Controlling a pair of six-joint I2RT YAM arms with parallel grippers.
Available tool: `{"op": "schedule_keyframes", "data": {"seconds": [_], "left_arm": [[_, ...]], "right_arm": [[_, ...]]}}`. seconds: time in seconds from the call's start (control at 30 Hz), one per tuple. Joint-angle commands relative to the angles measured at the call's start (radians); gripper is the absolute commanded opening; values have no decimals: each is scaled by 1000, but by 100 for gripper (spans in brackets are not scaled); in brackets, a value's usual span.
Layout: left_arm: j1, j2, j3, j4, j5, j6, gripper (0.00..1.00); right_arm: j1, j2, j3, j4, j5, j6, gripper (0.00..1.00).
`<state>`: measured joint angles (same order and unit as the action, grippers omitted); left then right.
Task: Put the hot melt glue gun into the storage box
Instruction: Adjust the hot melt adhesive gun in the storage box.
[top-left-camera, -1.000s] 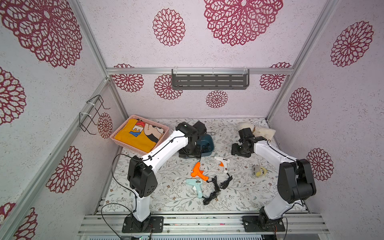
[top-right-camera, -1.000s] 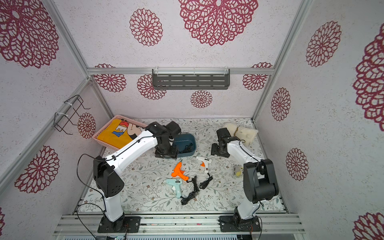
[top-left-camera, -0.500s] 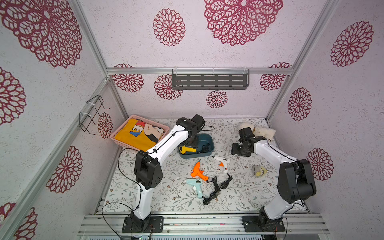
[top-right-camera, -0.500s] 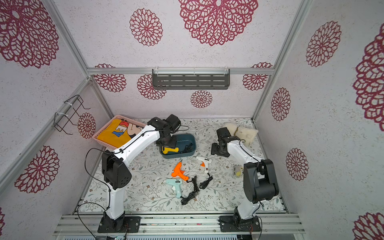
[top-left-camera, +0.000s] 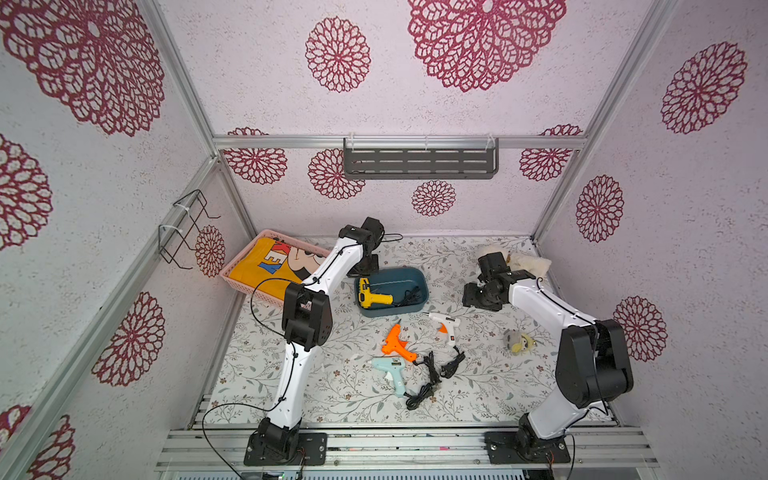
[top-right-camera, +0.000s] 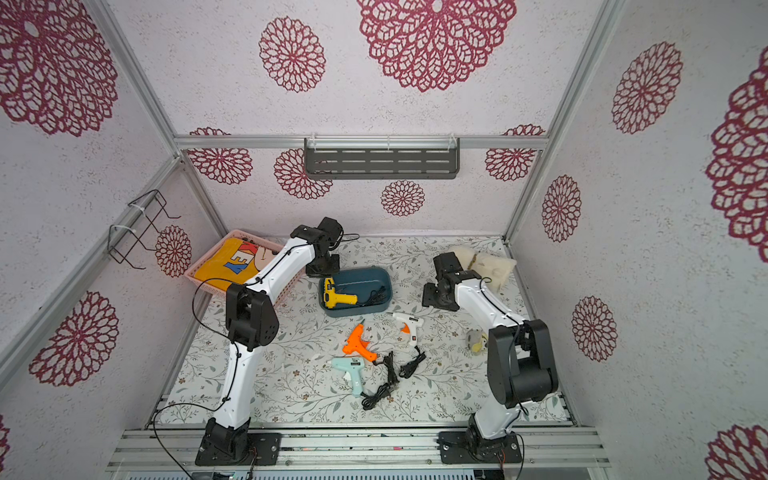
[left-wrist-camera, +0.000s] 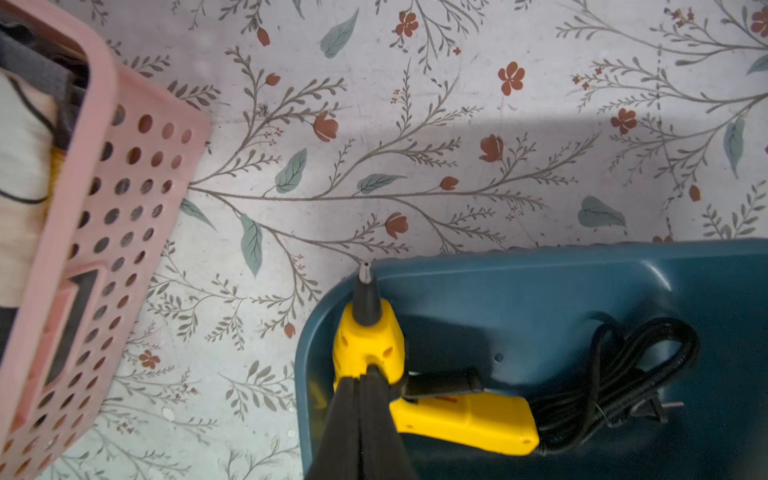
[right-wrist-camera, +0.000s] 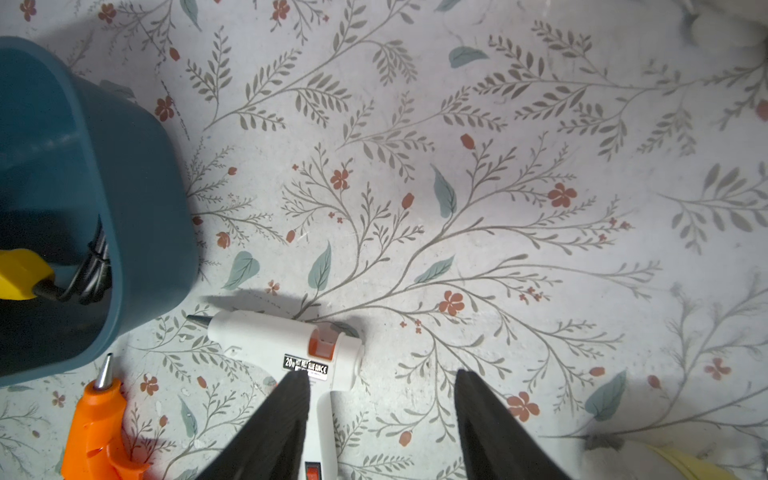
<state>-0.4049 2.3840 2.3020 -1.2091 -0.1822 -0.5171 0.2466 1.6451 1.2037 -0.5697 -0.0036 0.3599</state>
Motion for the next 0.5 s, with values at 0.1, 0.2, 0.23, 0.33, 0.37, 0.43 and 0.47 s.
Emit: {"op": "schedule_keyframes", "data": {"seconds": [0.1,0.2,0.23,0.33,0.37,0.43,0.47], "left_arm": [[26,13,50,62,30,-19,5],[32,24,50,66,28,-21,5],[31,29,49,67,32,-24,5],[31,39,22,87,44,-33,5],[31,38,8,96,53,-37,5],[29,37,-40,100,69,-47,5],[27,27,-70,100,74,-51,5]], "right_arm": [[-4,-48,8,-2,-1,12,62],[-4,-50,8,-4,1,11,62],[-4,-50,9,-6,3,10,62],[-3,-48,10,-9,4,7,62],[-4,-47,12,-13,4,7,62],[-3,-46,13,-14,4,7,62],[-3,-47,13,-16,4,7,62]]}}
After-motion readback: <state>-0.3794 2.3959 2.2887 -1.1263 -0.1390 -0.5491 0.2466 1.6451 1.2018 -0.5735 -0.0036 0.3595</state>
